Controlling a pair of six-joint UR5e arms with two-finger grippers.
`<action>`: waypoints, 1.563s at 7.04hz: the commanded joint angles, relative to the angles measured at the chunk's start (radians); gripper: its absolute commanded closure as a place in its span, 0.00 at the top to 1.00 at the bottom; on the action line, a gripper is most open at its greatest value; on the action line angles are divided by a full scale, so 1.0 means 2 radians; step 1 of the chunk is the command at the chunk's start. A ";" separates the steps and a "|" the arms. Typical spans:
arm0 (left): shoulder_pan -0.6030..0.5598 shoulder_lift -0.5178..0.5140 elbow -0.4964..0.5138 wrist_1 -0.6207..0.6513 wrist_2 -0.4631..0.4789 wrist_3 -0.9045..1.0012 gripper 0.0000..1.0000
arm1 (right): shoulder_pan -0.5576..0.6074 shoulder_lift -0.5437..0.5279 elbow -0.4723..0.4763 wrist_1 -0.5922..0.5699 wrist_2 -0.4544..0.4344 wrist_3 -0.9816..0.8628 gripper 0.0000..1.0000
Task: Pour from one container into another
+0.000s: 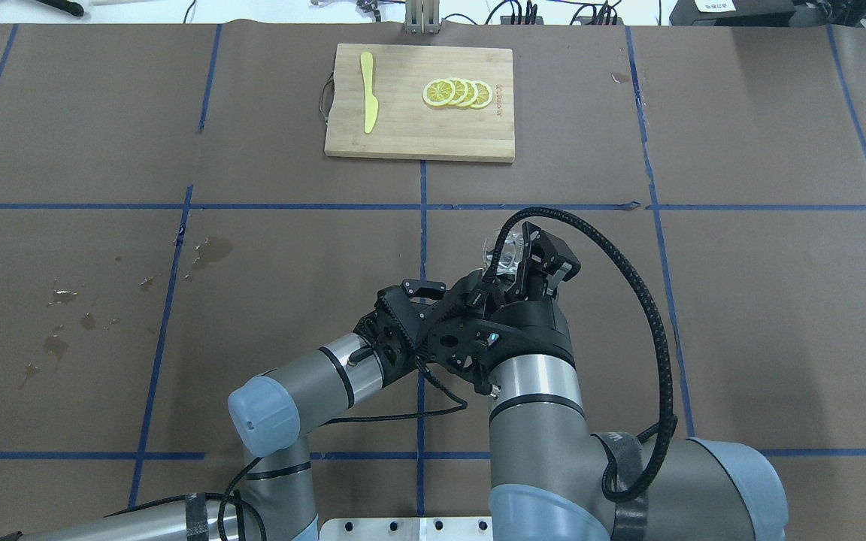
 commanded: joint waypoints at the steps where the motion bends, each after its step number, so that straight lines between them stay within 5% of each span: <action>1: 0.000 -0.001 -0.001 0.000 0.000 0.000 0.00 | 0.001 0.000 -0.001 -0.001 0.000 -0.015 0.11; 11: 0.001 -0.001 0.002 0.000 -0.001 0.000 0.00 | 0.009 0.000 0.003 -0.022 -0.001 -0.113 0.10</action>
